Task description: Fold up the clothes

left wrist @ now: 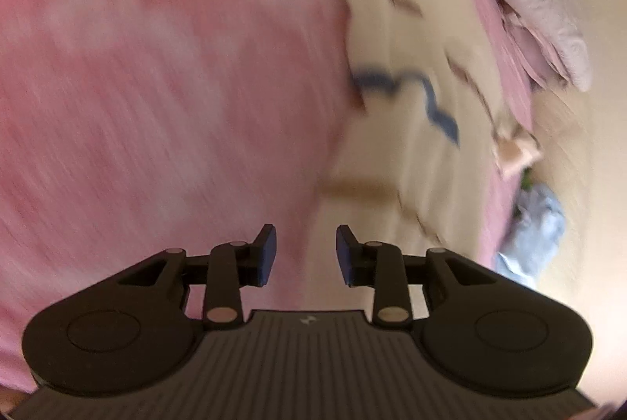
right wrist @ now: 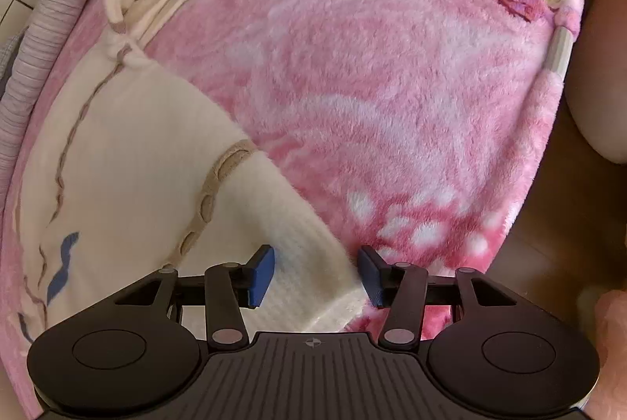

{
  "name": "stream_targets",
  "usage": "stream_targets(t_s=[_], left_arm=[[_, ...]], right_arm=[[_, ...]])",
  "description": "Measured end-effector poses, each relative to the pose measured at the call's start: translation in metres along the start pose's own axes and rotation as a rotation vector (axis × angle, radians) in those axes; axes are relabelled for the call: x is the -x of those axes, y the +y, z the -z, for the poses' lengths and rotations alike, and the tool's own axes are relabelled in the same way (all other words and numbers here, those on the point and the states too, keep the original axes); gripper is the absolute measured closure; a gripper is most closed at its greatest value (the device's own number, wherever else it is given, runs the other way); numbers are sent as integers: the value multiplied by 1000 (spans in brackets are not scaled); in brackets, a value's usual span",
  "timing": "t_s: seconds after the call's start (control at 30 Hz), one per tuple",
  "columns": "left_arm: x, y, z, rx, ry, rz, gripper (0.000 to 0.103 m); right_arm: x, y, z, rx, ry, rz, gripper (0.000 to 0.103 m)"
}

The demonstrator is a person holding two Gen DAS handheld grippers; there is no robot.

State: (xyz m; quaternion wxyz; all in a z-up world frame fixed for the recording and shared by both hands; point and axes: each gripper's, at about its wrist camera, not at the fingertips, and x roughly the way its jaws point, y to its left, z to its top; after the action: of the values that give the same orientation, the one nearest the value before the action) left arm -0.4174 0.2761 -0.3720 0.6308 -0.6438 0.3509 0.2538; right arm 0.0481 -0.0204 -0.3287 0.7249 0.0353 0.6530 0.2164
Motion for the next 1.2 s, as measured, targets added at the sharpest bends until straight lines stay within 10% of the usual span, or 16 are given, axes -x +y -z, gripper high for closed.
stream_targets(t_s=[0.23, 0.33, 0.4, 0.57, 0.63, 0.73, 0.93, 1.03, 1.2], left_arm=[[-36, 33, 38, 270, 41, 163, 66], [-38, 37, 46, 340, 5, 240, 85], [-34, 29, 41, 290, -18, 243, 98], [55, -28, 16, -10, -259, 329, 99], [103, -49, 23, -204, -330, 287, 100], [138, -49, 40, -362, -313, 155, 99], [83, 22, 72, -178, -56, -197, 101], [68, 33, 78, -166, 5, -280, 100], [96, 22, 53, -146, -106, -267, 96]], right_arm=[[-13, -3, -2, -54, 4, -40, 51], [-8, 7, -6, 18, 28, -68, 55], [-5, 13, -8, 66, 44, -86, 97], [30, 29, -19, 172, 19, -246, 98], [58, 28, -22, 202, -7, -348, 98], [65, 9, -13, 213, 74, -228, 98], [10, 8, 16, 285, 305, 89, 88], [12, 22, 3, 294, 240, 126, 71], [27, 43, -27, 247, 79, 118, 64]])
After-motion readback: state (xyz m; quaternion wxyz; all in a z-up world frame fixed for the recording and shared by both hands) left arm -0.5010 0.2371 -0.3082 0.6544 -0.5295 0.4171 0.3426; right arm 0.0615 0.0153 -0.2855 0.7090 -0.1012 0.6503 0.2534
